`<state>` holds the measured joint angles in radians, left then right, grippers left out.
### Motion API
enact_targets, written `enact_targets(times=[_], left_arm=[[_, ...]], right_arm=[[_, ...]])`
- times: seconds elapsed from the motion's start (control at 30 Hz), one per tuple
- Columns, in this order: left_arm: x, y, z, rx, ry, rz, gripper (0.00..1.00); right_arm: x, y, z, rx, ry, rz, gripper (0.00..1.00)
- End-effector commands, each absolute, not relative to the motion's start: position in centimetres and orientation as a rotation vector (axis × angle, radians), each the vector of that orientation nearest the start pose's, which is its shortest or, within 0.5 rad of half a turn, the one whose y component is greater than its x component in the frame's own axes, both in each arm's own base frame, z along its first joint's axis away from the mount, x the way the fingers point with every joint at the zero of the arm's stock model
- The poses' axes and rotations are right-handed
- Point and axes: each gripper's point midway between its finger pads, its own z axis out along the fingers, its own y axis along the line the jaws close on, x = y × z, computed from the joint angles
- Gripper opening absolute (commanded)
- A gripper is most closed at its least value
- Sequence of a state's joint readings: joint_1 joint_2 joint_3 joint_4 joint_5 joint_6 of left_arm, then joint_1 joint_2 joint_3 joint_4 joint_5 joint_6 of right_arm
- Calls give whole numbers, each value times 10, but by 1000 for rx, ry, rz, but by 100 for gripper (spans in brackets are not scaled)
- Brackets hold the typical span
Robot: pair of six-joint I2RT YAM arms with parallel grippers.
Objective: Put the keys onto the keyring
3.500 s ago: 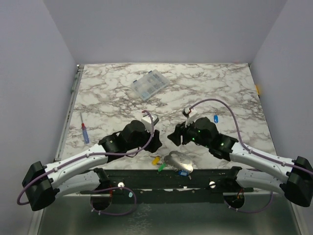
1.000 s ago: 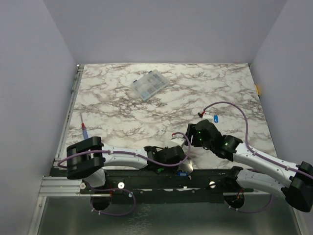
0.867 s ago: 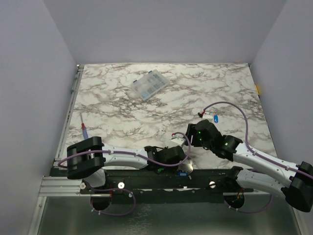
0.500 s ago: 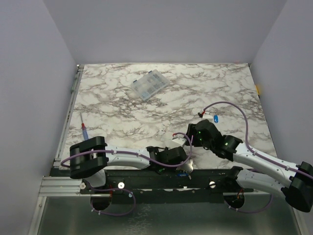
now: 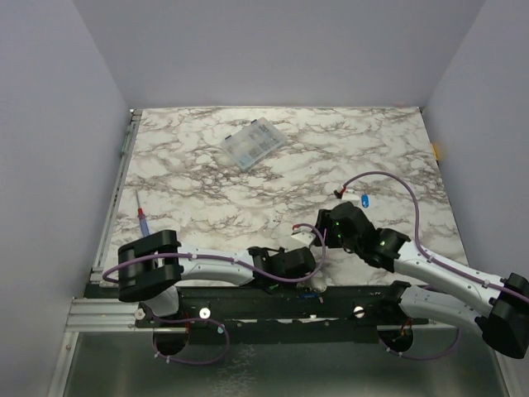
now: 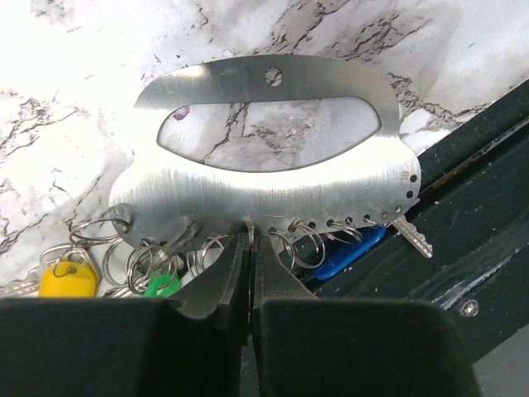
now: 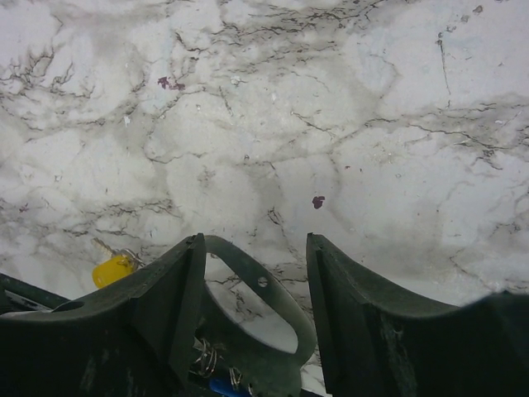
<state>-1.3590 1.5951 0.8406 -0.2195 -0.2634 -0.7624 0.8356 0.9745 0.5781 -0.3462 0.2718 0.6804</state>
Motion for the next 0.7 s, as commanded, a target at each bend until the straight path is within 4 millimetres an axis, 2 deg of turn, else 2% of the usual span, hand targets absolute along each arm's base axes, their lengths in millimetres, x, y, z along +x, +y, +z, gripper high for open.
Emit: enact_targets(times=[0.0,0.17,0.33,0.57,0.67], left_arm=[[98,-369,67,717,2360,-620,0],[102,-359,92,778,2276,-661,0],[108,-346,119,814,2199,-731,0],[115,-328,175,851,2004,-809,0],[120,-318,193,845,1931,-790,0]], right_arm=[[206,199,106,-70,2306,501,59],[210,206,129,-139,2211,560,59],[211,216,168,-267,2026,664,60],[186,233,236,-467,1670,892,60],[169,241,255,-551,1552,987,59]])
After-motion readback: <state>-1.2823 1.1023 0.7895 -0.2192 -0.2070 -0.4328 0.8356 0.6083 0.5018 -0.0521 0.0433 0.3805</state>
